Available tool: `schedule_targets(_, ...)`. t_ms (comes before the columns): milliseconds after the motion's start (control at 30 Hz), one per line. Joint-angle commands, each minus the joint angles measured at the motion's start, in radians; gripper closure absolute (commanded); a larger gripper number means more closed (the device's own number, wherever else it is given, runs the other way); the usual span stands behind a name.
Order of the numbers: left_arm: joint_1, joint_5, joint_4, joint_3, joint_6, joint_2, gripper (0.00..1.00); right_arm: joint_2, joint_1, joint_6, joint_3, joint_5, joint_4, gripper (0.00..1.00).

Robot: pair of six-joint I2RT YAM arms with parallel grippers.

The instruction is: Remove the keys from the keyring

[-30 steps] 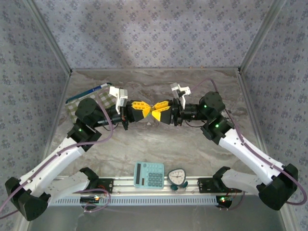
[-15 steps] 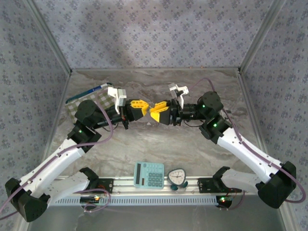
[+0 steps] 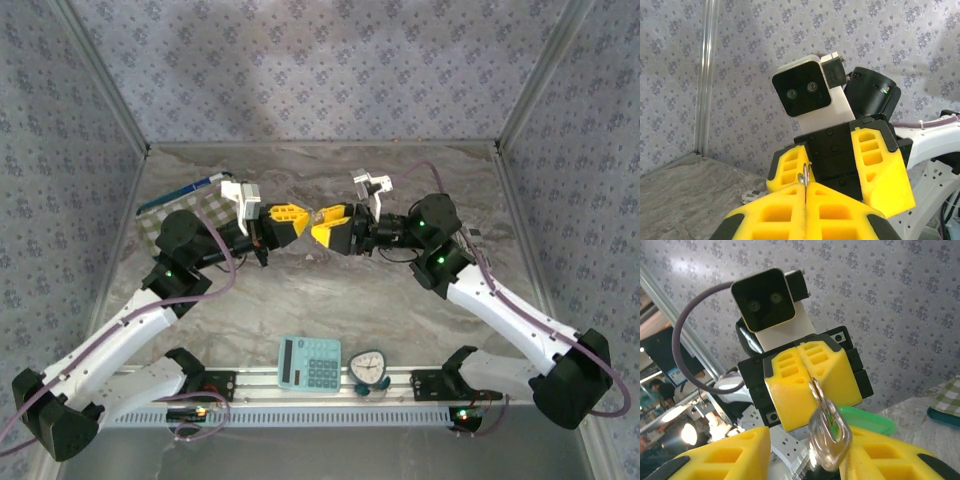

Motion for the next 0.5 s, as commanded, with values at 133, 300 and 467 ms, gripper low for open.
schedule_targets(133, -0.006, -0.040, 0.062, -0.012, -0.003, -0.023, 1.00, 0.001, 0.000, 0.068, -0.026, 0.069, 0.147, 0.70)
schedule_targets(300, -0.006, -0.094, 0.065, -0.026, 0.015, -0.047, 1.00, 0.014, 0.007, 0.087, -0.034, 0.074, 0.155, 0.70)
schedule_targets(467, -0.010, -0.100, 0.078, -0.041, 0.016, -0.056, 1.00, 0.036, 0.022, 0.097, -0.028, 0.095, 0.159, 0.71)
